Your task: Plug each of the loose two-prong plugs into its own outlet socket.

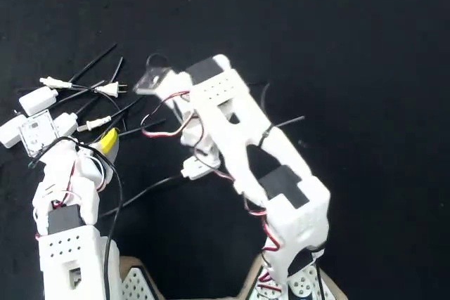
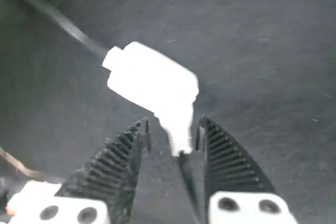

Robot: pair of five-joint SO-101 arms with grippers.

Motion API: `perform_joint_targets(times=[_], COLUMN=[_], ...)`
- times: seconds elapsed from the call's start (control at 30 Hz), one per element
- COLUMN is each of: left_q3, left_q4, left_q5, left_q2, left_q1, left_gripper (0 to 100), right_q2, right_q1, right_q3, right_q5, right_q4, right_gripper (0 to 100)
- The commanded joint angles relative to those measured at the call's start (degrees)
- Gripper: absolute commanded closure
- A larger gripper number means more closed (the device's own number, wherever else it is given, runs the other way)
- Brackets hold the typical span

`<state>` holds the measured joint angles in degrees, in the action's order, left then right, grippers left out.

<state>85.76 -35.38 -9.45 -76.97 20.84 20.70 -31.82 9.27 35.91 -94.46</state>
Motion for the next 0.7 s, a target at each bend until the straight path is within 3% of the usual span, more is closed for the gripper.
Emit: perform_joint_targets(times=[0.0,0.1,0.2,0.27,0.37,0.67], left_q3=[-3.7,-4.9,-5.2,-5.4,-5.6,-5.6], left_q4=[1.0,1.0,1.0,1.0,1.0,1.0], left_q5=[-0.9,-1.1,-3.6,-5.5,-6.8,-7.3], left_q2=[0.1,0.1,0.1,0.1,0.1,0.1], left_q1=[2.3,6.3,9.8,11.1,12.5,12.4], left_gripper=[68,68,68,68,68,68], right_q2=[-1.5,-3.2,-4.1,-4.1,-4.1,-4.0], right_q1=[-2.0,-2.0,-1.8,-1.8,-2.1,-2.0], right_q3=[0.0,-1.1,-4.2,-7.4,-12.4,-22.7], right_q5=[4.6,11.5,24.2,32.4,38.2,38.1], right_q4=[-0.7,0.7,1.0,1.0,5.1,24.4], right_gripper=[80.9,66.2,51.6,47.5,47.9,56.4])
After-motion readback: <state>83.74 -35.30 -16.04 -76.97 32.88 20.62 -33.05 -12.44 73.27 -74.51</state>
